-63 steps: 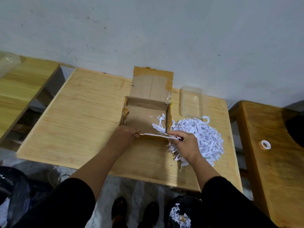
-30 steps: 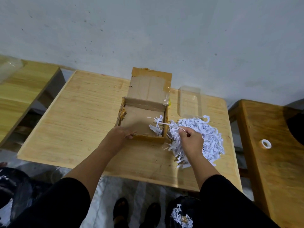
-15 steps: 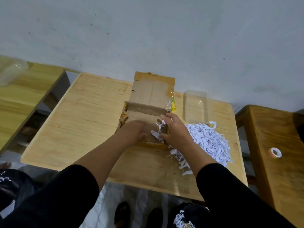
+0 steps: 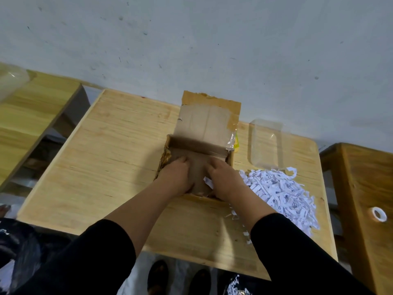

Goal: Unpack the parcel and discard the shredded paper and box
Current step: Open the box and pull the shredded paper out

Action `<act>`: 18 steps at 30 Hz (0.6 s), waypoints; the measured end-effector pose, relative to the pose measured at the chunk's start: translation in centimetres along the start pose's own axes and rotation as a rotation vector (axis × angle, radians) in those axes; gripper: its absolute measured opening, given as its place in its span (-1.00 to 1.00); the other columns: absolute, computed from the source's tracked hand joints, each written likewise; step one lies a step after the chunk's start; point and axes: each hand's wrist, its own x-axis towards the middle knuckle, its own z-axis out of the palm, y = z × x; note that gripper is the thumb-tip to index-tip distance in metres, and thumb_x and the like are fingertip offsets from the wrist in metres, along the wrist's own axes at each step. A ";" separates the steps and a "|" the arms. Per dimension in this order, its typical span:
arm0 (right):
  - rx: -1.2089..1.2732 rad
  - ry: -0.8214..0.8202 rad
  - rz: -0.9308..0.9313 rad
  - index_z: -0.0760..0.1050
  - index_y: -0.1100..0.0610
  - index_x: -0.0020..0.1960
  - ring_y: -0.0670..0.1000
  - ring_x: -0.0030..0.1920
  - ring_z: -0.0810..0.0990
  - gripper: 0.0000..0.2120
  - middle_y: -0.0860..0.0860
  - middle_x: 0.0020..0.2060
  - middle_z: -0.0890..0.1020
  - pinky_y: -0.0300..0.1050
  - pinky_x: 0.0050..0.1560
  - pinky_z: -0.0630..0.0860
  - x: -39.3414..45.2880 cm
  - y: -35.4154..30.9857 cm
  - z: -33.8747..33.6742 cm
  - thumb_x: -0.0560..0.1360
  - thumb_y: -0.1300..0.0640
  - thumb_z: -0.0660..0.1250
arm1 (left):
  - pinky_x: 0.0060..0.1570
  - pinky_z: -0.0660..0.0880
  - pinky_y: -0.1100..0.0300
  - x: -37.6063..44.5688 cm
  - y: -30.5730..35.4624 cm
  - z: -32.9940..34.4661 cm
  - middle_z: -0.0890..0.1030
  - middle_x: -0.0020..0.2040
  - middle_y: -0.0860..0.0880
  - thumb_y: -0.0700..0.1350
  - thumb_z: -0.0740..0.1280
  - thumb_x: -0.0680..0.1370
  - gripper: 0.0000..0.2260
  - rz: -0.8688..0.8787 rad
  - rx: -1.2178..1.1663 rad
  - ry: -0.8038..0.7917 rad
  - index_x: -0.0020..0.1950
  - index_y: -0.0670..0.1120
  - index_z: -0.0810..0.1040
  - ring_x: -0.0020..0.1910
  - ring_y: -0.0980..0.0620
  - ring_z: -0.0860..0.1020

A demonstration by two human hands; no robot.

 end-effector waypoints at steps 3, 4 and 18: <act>-0.096 -0.021 0.020 0.27 0.19 0.38 0.18 0.33 0.34 -0.60 0.20 0.37 0.31 0.03 0.25 0.40 0.4 -0.4 0.1 0.58 0.07 0.14 | 0.17 0.45 0.06 -0.8 -1.2 -0.2 0.54 0.22 -0.15 -0.18 0.35 0.45 -0.63 0.179 0.061 0.375 0.25 -0.17 0.47 0.20 -0.12 0.50; -0.119 -0.029 0.027 0.27 0.19 0.38 0.19 0.31 0.37 -0.60 0.20 0.35 0.33 0.03 0.22 0.42 0.5 -0.6 0.0 0.57 0.09 0.15 | 0.19 0.44 0.03 -0.9 -1.8 -0.1 0.57 0.20 -0.16 -0.23 0.39 0.41 -0.62 0.226 0.063 0.449 0.23 -0.19 0.50 0.22 -0.14 0.51; -0.019 -0.027 0.087 0.46 0.15 0.29 0.20 0.14 0.54 -0.64 0.15 0.20 0.49 -0.02 0.08 0.49 1.1 -0.8 -0.4 0.53 0.31 0.15 | 0.38 0.11 0.23 -1.2 -3.6 0.1 -0.13 0.54 -0.09 -0.12 0.28 0.53 -0.32 0.015 -0.240 0.344 0.51 -0.14 -0.07 0.51 0.02 -0.04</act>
